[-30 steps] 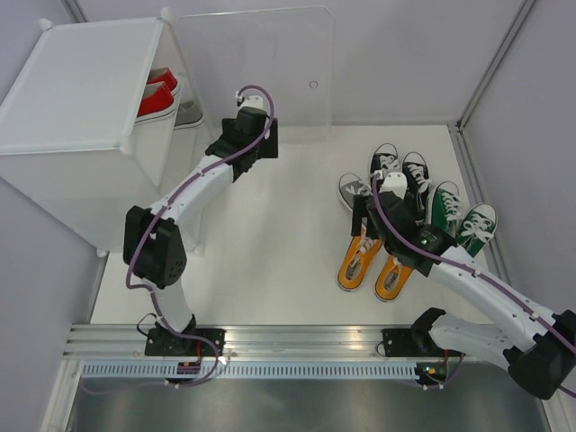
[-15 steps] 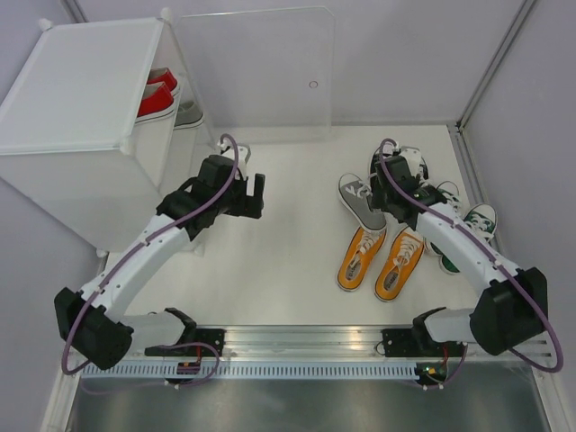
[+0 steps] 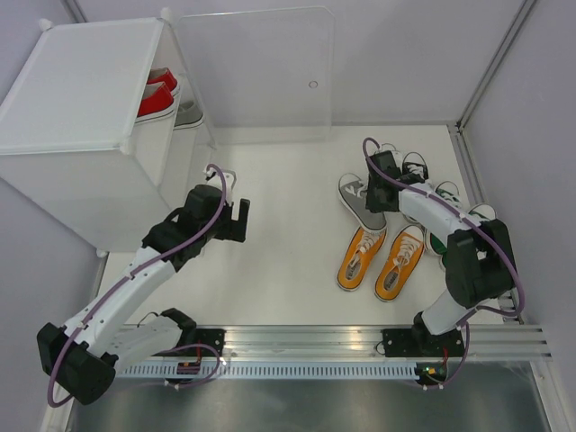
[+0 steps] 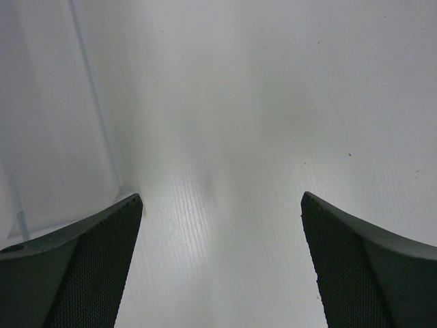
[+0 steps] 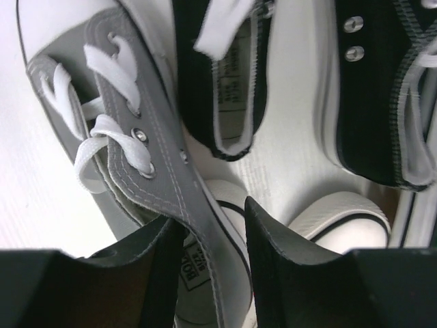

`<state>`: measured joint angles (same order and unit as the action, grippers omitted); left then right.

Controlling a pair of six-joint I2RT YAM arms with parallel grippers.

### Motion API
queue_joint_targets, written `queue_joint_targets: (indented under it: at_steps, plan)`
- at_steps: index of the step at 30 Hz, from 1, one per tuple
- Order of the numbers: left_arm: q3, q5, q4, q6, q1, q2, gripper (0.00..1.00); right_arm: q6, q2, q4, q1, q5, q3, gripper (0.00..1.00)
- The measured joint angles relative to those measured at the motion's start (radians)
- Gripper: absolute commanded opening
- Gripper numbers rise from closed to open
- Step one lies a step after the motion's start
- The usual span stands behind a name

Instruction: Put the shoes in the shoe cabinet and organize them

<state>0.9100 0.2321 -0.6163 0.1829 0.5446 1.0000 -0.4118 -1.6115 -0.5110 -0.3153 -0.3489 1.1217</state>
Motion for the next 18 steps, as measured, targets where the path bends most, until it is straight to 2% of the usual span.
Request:
queue_joint_targets:
  at_steps: [4,5,7,8,9,12,18]
  plan:
    - [-0.002,0.012,0.022,-0.004,0.0,-0.003,1.0,0.041,-0.026,0.003,0.0,0.087,0.005,0.39]
    - [-0.002,0.013,0.026,-0.005,0.0,-0.003,1.0,0.051,-0.027,0.003,0.0,0.108,0.005,0.28]
    - [-0.005,0.014,0.031,-0.005,0.0,-0.002,1.0,0.075,-0.028,0.002,0.0,0.135,0.005,0.15]
    - [-0.007,0.016,0.034,-0.005,0.0,0.0,1.0,0.085,-0.028,0.0,0.0,0.146,0.005,0.05]
    - [-0.009,0.018,0.035,-0.005,0.0,0.002,1.0,0.098,-0.028,-0.003,-0.002,0.146,0.007,0.01]
    - [-0.014,0.024,0.036,-0.005,0.0,0.009,1.0,0.126,-0.03,-0.021,-0.021,0.151,0.025,0.01]
    - [-0.016,0.033,0.04,-0.005,0.0,0.018,1.0,0.199,-0.066,-0.047,-0.149,0.192,0.16,0.01]
